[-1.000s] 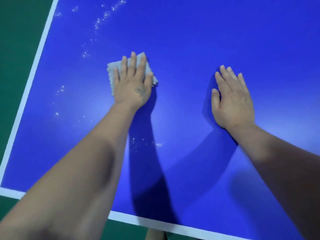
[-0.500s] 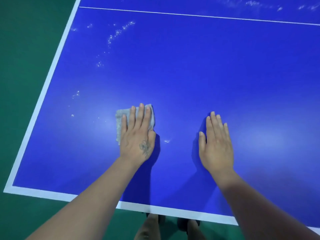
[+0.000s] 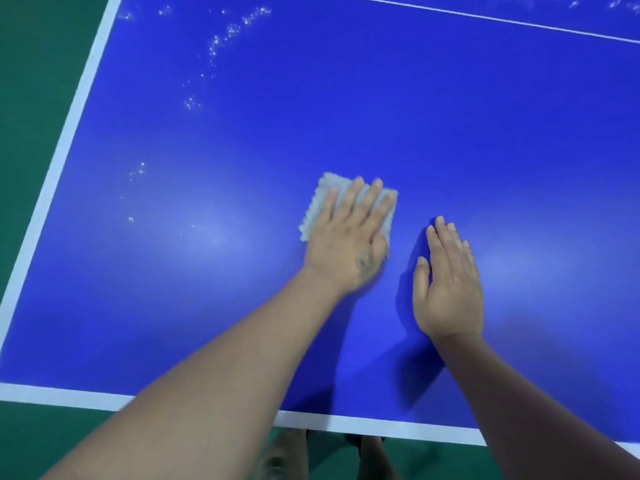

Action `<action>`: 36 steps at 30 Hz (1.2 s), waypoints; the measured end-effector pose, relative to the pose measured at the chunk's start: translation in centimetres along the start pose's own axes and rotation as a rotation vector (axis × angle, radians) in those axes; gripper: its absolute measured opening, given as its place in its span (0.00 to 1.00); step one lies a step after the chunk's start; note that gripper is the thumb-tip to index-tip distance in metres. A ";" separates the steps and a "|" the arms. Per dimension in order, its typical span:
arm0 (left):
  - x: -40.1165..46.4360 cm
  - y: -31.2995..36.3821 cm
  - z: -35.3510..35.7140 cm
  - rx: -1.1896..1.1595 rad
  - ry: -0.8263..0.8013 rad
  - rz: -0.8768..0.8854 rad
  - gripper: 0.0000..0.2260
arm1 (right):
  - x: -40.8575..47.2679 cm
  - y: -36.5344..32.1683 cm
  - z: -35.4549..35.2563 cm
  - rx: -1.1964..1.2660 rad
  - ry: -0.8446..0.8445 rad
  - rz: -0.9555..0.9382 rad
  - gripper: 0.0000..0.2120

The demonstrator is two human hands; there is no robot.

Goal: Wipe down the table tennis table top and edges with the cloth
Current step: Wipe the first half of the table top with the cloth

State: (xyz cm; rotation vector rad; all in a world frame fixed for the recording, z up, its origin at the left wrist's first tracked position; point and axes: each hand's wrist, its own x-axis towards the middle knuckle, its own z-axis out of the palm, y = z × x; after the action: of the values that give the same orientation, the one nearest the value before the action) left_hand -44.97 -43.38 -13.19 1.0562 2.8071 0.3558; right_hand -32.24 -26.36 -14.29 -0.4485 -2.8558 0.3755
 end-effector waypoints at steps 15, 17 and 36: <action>-13.9 -1.8 -1.5 0.045 -0.001 -0.299 0.30 | 0.1 -0.4 -0.4 0.020 -0.054 0.048 0.26; -15.1 1.4 -1.0 0.012 -0.023 -0.244 0.31 | 0.2 -0.5 -0.5 0.011 -0.056 0.050 0.26; -7.6 -4.9 -1.0 0.036 0.077 -0.443 0.27 | 0.2 -0.4 -0.4 -0.033 -0.040 0.021 0.26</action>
State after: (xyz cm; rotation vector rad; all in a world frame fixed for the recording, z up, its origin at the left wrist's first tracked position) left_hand -42.57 -52.17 -13.32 0.4070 3.0131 0.2995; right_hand -32.43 -26.53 -13.77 -0.4823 -2.9023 0.3450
